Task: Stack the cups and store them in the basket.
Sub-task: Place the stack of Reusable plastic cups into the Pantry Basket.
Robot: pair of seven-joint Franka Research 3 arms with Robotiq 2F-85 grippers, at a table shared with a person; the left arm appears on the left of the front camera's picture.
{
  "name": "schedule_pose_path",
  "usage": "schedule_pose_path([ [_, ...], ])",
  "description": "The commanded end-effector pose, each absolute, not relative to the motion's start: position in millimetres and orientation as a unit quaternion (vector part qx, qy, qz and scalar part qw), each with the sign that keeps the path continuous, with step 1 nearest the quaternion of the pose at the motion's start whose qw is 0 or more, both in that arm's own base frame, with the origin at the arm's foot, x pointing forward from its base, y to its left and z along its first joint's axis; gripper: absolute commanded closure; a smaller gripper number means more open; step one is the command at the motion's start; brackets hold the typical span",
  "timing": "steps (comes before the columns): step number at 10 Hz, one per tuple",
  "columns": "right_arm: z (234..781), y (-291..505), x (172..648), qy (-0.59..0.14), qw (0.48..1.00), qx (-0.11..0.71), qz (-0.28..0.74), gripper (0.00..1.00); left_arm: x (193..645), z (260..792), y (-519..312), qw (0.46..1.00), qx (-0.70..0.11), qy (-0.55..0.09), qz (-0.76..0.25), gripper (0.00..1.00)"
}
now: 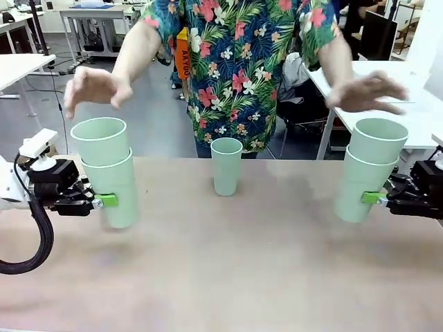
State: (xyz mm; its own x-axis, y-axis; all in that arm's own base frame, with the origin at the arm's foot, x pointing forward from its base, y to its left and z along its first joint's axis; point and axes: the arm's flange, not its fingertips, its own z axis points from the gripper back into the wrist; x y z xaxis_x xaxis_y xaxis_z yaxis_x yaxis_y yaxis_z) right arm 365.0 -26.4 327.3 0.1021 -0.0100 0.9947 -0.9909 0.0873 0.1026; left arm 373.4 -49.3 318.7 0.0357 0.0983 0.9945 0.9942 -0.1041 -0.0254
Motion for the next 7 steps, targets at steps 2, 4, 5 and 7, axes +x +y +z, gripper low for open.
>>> schedule_pose_path([
  [2,331.1,-25.6,367.1,-0.503,0.544,0.500,0.448,0.14,372.8,320.2,-49.9,0.453,-0.558,-0.492,-0.492,0.13],
  [4,331.1,-25.6,367.1,-0.503,0.544,0.500,0.448,0.14,372.8,320.2,-49.9,0.453,-0.558,-0.492,-0.492,0.13],
  [5,331.1,-25.6,367.1,-0.503,0.544,0.500,0.448,0.14,372.8,320.2,-49.9,0.453,-0.558,-0.492,-0.492,0.13],
  [7,331.1,-25.6,367.1,-0.503,0.544,0.500,0.448,0.14,372.8,320.2,-49.9,0.453,-0.558,-0.492,-0.492,0.13],
])
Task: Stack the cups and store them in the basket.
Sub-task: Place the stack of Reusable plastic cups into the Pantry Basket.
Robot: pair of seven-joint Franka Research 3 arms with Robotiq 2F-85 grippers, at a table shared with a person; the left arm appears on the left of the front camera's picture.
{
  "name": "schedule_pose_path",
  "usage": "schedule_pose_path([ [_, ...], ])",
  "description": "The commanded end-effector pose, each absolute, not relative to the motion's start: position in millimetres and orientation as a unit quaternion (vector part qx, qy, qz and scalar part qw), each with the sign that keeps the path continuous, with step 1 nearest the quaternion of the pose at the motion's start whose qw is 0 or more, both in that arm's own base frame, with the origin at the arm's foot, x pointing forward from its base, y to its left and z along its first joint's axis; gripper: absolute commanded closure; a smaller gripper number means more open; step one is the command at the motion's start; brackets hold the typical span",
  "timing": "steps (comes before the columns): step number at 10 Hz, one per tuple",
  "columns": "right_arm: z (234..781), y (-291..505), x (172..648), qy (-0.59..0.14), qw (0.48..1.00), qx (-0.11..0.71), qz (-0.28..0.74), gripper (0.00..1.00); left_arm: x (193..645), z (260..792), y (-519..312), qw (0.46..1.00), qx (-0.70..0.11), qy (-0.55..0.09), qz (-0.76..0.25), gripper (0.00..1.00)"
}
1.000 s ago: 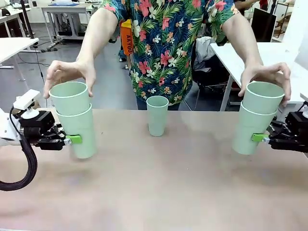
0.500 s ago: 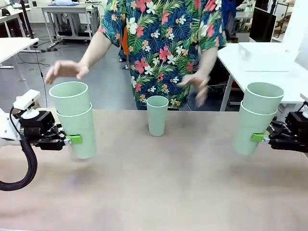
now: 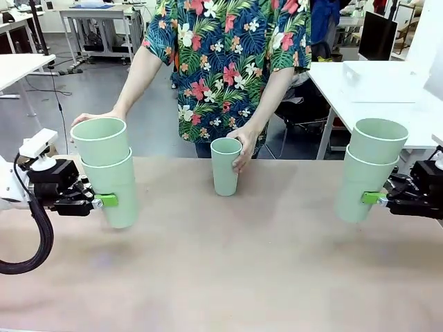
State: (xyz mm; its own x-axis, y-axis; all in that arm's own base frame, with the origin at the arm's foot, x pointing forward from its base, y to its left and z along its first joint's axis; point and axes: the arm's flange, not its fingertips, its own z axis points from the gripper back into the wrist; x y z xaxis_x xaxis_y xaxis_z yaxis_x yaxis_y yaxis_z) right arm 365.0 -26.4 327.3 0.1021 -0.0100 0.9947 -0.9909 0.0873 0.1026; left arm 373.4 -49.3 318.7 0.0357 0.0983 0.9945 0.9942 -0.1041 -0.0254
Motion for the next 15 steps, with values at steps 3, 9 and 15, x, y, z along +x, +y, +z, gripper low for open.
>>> schedule_pose_path([
  [3,331.1,-25.6,367.1,-0.503,0.544,0.500,0.448,0.14,372.8,320.2,-49.9,0.453,-0.558,-0.492,-0.492,0.13],
  [9,331.1,-25.6,367.1,-0.503,0.544,0.500,0.448,0.14,372.8,320.2,-49.9,0.453,-0.558,-0.492,-0.492,0.13],
  [15,331.1,-25.6,367.1,-0.503,0.544,0.500,0.448,0.14,372.8,320.2,-49.9,0.453,-0.558,-0.492,-0.492,0.13],
])
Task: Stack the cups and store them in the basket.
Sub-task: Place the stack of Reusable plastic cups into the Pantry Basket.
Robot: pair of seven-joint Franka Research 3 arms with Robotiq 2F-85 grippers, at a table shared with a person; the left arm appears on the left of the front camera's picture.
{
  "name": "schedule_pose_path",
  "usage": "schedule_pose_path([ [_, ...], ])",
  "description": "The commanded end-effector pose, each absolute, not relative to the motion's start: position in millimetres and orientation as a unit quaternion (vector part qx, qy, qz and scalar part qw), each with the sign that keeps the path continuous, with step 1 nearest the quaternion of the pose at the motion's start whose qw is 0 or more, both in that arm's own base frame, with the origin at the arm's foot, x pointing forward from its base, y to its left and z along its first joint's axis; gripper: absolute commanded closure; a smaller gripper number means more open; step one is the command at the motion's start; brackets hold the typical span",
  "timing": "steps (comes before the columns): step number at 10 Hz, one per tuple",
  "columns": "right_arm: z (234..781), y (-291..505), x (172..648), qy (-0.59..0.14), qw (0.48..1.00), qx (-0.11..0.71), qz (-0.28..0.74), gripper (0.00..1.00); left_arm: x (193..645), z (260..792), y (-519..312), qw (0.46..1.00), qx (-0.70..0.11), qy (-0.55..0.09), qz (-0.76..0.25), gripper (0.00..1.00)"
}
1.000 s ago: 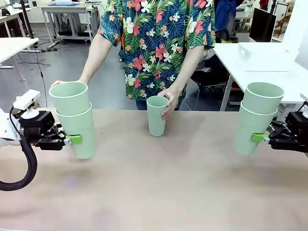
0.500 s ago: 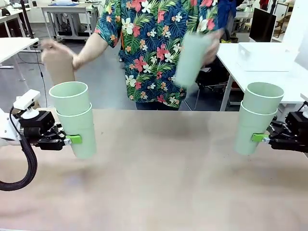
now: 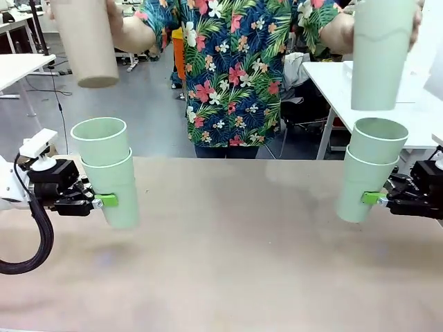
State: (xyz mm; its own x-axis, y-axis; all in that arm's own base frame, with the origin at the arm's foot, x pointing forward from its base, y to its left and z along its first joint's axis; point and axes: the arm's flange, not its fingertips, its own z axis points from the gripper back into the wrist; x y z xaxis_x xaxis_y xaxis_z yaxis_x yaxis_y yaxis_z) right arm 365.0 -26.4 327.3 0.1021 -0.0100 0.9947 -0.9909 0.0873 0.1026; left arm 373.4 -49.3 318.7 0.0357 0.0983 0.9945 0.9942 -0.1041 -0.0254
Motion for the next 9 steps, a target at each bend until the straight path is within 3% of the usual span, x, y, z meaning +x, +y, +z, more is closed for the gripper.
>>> schedule_pose_path([
  [1,331.1,-25.6,367.1,-0.503,0.544,0.500,0.448,0.14,372.8,320.2,-49.9,0.453,-0.558,-0.492,-0.492,0.13],
  [9,331.1,-25.6,367.1,-0.503,0.544,0.500,0.448,0.14,372.8,320.2,-49.9,0.453,-0.558,-0.492,-0.492,0.13],
])
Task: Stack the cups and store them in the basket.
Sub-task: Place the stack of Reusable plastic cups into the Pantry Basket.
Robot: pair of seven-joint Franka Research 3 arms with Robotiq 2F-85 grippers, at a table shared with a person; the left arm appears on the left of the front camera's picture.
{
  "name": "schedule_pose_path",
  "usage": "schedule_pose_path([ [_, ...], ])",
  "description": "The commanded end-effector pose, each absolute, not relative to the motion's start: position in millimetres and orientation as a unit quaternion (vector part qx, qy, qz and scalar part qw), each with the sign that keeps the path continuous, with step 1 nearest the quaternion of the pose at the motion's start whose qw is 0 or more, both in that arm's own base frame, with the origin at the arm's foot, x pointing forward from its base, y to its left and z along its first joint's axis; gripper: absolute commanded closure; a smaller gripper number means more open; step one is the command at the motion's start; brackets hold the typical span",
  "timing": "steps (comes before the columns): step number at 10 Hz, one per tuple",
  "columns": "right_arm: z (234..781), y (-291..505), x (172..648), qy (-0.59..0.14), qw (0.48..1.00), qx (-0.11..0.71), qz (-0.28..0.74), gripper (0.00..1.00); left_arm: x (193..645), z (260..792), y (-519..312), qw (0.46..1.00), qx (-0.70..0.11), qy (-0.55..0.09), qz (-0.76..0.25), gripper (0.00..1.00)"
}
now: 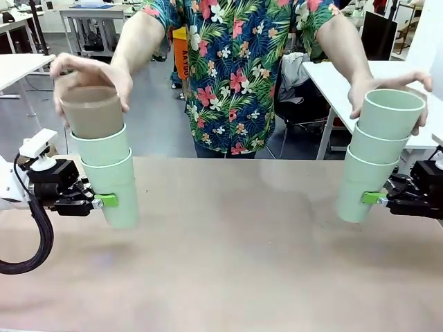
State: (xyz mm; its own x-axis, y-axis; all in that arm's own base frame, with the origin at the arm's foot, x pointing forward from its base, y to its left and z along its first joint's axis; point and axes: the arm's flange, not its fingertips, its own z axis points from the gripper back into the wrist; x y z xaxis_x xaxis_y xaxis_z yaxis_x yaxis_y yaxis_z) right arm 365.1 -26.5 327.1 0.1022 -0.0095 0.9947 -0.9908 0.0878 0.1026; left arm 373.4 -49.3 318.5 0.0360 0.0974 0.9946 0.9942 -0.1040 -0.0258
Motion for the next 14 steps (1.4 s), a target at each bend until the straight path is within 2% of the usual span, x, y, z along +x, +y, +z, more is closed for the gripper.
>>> schedule_pose_path([
  [1,331.1,-25.6,367.1,-0.503,0.544,0.500,0.448,0.14,372.8,320.2,-49.9,0.453,-0.558,-0.492,-0.492,0.13],
  [14,331.1,-25.6,367.1,-0.503,0.544,0.500,0.448,0.14,372.8,320.2,-49.9,0.453,-0.558,-0.492,-0.492,0.13],
])
